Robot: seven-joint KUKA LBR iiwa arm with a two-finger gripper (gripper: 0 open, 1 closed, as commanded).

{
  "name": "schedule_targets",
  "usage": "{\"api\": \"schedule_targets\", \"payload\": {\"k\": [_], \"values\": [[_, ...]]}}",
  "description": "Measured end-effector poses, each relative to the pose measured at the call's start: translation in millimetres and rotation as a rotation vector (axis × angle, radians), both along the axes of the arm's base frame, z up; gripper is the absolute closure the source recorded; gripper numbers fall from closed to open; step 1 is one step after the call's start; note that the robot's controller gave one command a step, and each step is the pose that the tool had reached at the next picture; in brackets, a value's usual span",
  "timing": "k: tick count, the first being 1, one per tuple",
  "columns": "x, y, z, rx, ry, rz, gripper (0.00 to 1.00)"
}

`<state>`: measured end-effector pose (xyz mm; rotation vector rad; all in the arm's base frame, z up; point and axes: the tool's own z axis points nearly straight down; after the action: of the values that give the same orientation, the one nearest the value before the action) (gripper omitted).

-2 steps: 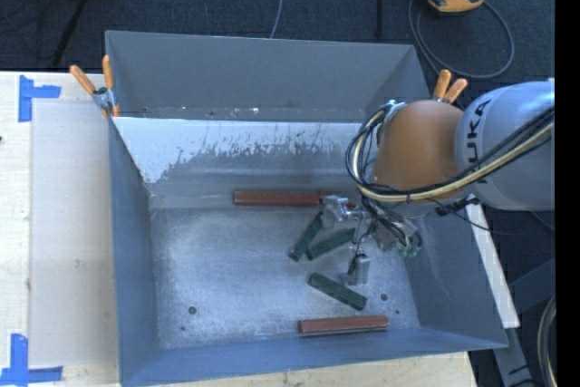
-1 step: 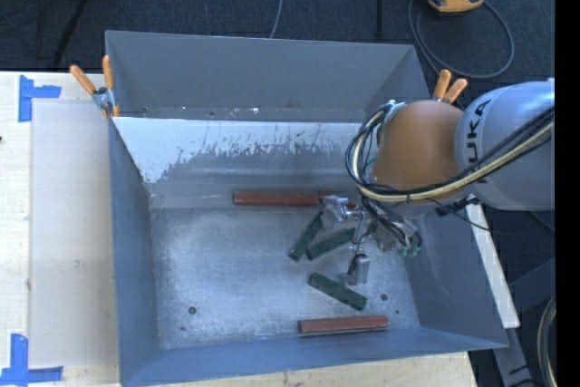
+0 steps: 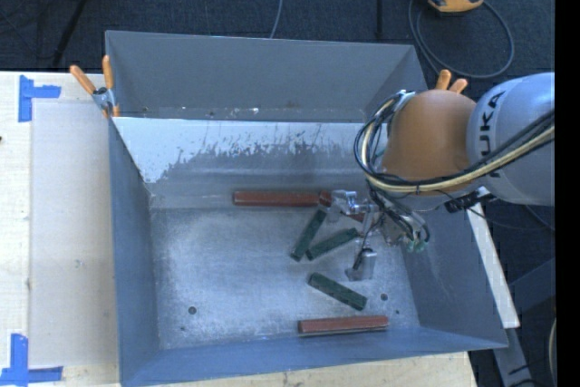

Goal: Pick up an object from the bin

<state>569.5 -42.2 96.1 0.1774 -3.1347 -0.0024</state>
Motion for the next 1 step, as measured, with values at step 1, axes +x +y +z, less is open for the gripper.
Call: {"api": "schedule_targets", "payload": {"k": [1], "values": [[40.0,4.8,-15.2,-0.001,-0.008,0.005,0.00]]}}
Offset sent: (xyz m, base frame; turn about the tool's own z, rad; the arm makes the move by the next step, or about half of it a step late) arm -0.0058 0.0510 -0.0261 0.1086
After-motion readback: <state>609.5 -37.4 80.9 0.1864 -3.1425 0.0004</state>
